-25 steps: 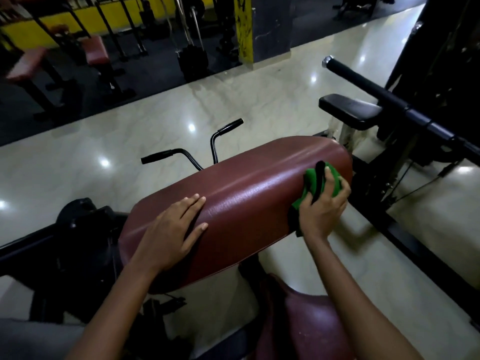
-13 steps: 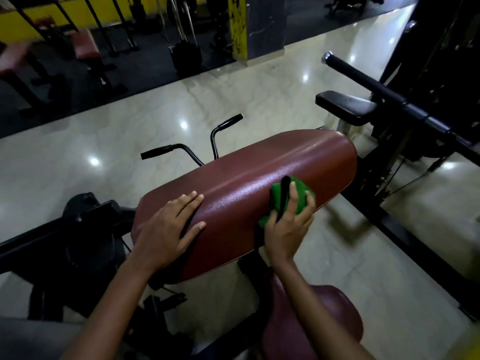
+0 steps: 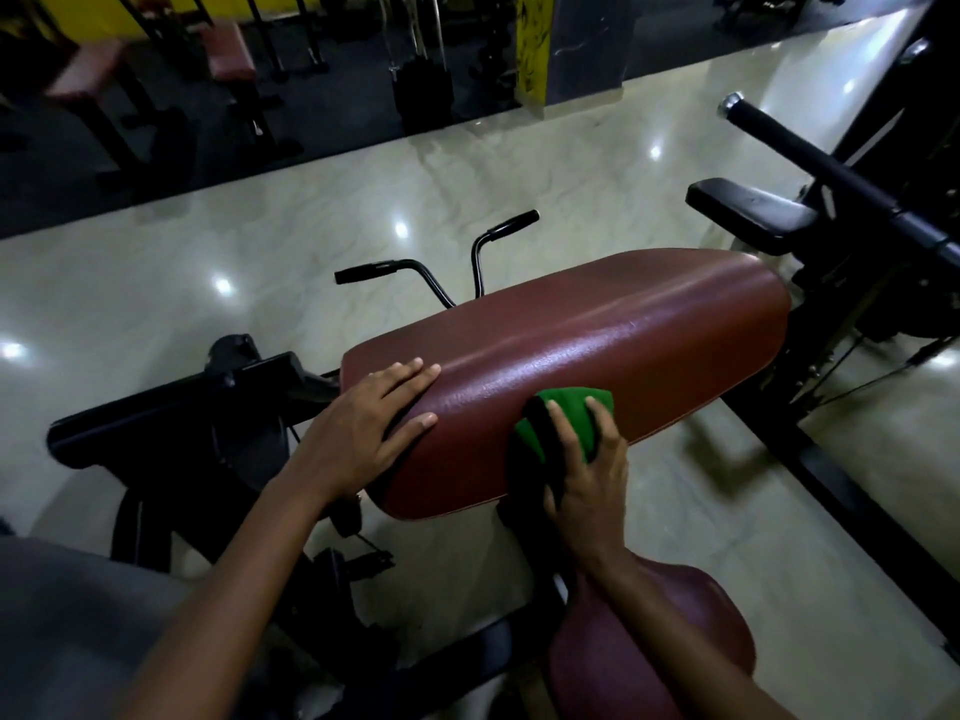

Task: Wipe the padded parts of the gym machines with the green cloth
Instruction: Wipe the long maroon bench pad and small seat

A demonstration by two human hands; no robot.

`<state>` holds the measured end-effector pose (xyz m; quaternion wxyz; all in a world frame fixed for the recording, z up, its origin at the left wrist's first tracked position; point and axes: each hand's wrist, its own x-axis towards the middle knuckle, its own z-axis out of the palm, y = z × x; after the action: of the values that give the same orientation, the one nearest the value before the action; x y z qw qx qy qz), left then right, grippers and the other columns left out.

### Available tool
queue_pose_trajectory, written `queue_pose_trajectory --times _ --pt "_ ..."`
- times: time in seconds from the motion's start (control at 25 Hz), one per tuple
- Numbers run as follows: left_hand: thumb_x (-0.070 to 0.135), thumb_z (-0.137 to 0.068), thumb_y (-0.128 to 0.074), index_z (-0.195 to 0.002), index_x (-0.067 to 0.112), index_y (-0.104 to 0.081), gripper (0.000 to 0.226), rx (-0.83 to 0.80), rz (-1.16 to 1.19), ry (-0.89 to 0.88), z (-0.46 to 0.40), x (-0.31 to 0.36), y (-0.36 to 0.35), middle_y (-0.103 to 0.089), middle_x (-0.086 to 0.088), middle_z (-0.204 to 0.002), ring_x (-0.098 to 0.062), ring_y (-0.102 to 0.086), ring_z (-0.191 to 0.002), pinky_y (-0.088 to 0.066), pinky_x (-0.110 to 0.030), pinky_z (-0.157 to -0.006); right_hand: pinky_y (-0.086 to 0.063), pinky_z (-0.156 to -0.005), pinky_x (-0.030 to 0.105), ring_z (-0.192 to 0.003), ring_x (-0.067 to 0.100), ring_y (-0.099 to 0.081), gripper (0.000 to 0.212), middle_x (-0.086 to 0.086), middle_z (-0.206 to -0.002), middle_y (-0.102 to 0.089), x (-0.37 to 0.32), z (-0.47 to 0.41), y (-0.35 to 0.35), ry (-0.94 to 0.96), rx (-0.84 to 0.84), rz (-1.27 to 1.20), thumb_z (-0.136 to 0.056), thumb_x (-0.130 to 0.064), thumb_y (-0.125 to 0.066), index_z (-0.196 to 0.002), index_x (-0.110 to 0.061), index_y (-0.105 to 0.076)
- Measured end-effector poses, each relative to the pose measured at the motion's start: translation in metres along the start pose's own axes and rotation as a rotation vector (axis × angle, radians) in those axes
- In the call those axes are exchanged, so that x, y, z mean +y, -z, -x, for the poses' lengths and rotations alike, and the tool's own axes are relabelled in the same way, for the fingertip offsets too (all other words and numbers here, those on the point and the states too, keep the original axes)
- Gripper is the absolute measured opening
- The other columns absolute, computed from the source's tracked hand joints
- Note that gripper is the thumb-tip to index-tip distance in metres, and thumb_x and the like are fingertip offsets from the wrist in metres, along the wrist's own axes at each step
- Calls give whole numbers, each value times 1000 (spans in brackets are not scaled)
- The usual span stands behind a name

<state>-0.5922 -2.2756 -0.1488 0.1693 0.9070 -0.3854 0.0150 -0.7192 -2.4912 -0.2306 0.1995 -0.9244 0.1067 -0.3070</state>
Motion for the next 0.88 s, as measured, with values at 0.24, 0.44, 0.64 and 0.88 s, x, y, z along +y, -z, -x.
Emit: queue_pose_trajectory --times 0.24,0.44,0.64,0.88 --pt "59 -94 -29 -145 27 -38 61 24 57 12 2 -3 -5 -42 -1 -148 -19 -38 -136 -32 -40 -113 -48 -75 46 -98 33 -42 76 17 -142 -28 -39 24 -20 177 42 63 -73 -10 -61 -141 -28 -33" --pt "55 -92 -27 -144 30 -38 59 -3 132 30 0 -4 -2 -41 2 -149 -14 -35 -138 -24 -33 -116 -41 -72 40 -90 30 -44 45 9 -141 -37 -45 20 -18 591 11 205 -95 -13 -33 -135 -30 -44" --pt "53 -91 -27 -143 29 -41 58 -3 168 52 0 -3 -1 -41 2 -148 -15 -36 -138 -22 -31 -115 -41 -74 41 -90 31 -48 40 3 -145 -39 -47 17 -24 966 -18 253 -98 -21 -38 -136 -29 -47" --pt "53 -90 -27 -142 29 -41 59 33 198 89 3 2 -2 -40 2 -149 -13 -33 -138 -16 -29 -115 -41 -76 41 -94 31 -50 35 -1 -144 -40 -17 5 -12 1067 -88 245 -101 -24 -34 -124 -35 -58"
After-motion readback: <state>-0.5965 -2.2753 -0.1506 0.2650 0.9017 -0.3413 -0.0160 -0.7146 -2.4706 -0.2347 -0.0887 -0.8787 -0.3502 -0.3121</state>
